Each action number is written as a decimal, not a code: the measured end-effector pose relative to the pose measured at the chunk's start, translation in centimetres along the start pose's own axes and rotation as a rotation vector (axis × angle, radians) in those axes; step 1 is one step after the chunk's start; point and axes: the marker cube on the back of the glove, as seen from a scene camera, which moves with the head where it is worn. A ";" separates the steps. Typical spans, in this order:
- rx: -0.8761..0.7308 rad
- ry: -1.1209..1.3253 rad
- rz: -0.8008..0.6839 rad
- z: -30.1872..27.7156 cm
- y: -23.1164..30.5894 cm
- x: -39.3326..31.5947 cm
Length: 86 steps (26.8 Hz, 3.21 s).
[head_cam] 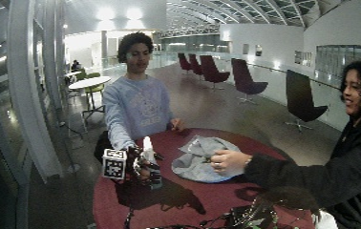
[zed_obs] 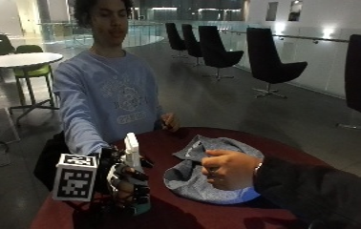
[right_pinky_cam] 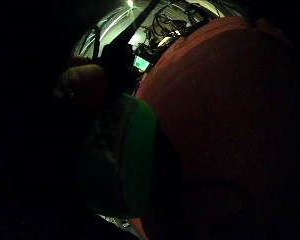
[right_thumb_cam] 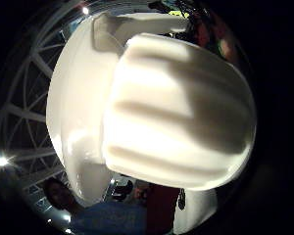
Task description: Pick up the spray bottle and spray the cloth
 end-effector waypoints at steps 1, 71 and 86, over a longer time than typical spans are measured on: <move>0.005 -0.004 0.002 -0.1 -0.2 0.0; -0.739 0.076 0.134 15.3 3.3 -14.5; -0.824 0.216 0.242 16.5 3.5 -12.7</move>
